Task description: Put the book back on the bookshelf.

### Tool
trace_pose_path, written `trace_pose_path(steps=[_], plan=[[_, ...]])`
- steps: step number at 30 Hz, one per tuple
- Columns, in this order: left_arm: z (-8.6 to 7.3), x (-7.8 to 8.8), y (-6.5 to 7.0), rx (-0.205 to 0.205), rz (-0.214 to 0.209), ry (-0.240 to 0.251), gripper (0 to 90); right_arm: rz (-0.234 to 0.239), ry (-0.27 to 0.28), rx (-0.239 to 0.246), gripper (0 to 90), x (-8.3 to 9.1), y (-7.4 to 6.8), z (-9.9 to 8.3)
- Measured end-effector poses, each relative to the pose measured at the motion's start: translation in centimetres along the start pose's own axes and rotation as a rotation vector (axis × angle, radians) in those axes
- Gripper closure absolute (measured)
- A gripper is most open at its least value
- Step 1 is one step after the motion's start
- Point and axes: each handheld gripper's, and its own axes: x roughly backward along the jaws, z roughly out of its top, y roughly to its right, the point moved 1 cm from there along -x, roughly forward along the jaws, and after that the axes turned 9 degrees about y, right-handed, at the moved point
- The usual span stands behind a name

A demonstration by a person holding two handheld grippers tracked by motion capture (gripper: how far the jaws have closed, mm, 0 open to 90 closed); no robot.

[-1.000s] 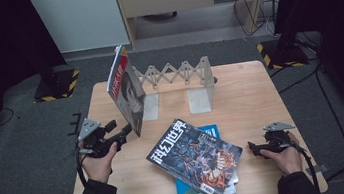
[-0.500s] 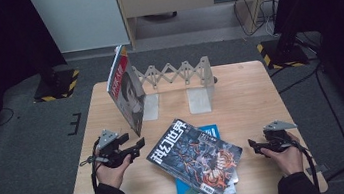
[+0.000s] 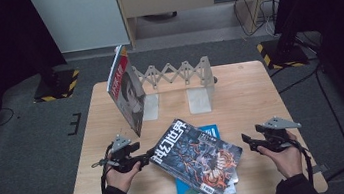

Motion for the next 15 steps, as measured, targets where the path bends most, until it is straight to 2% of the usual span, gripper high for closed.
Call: trace_pose_path(steps=[4, 10, 15], plan=[[-0.5, -0.5, 0.0, 0.008, -0.013, -0.033, 31.5, 0.024, 0.001, 0.0, 33.4, 0.1, -0.8, 0.4], [-1.1, -1.0, -0.3, 0.001, -0.022, -0.066, 29.6, 0.046, -0.004, 0.001, 34.0, 0.1, -1.5, 0.6], [-1.4, -1.1, -0.4, 0.029, -0.038, -0.075, 29.9, 0.065, -0.016, 0.01, 34.7, -0.1, -2.3, 0.5]])
